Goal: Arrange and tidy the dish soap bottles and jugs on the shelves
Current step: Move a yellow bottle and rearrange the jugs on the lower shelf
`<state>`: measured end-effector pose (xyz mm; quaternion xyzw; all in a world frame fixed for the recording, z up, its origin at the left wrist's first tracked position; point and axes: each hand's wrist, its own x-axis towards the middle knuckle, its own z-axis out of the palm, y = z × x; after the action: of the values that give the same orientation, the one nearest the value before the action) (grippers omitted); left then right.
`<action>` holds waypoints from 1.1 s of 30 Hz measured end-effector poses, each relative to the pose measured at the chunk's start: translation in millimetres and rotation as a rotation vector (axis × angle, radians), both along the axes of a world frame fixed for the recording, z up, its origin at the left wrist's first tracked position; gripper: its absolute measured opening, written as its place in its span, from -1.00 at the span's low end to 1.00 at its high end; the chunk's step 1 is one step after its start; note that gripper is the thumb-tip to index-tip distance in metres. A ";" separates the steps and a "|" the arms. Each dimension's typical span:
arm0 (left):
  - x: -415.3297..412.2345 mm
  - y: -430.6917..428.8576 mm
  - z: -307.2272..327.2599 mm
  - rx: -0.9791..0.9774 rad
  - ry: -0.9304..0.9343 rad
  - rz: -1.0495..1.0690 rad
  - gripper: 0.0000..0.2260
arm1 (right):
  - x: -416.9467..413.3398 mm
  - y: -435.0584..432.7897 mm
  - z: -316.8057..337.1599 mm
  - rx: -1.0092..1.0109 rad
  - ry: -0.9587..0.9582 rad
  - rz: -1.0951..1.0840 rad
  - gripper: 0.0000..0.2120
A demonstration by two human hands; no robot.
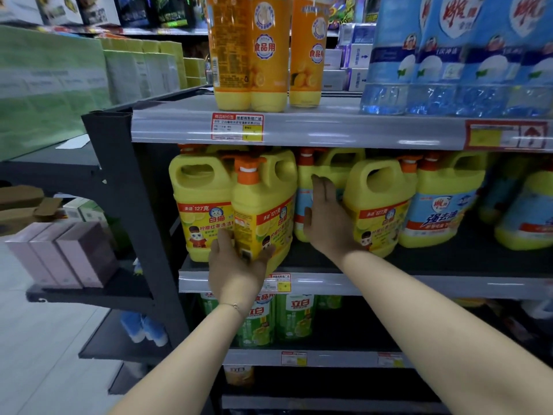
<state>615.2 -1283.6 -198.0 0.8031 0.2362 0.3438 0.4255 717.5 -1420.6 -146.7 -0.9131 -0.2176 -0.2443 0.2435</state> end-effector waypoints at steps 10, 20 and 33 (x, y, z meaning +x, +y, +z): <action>-5.3 -2.6 -2.3 0.007 -0.052 0.041 -0.46 | 34.2 18.0 31.3 -0.290 0.048 -0.045 -0.34; -3.8 -1.9 -5.2 0.010 -0.021 0.064 -0.38 | 25.5 1.3 18.3 -0.271 -0.070 0.006 -0.37; 3.0 -5.1 -2.1 0.046 -0.003 0.070 -0.38 | 28.2 18.1 26.1 -0.265 -0.084 -0.166 -0.57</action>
<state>618.2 -1288.7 -200.1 0.8033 0.2555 0.3652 0.3950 745.7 -1402.5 -120.6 -0.9411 -0.1815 -0.2706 0.0907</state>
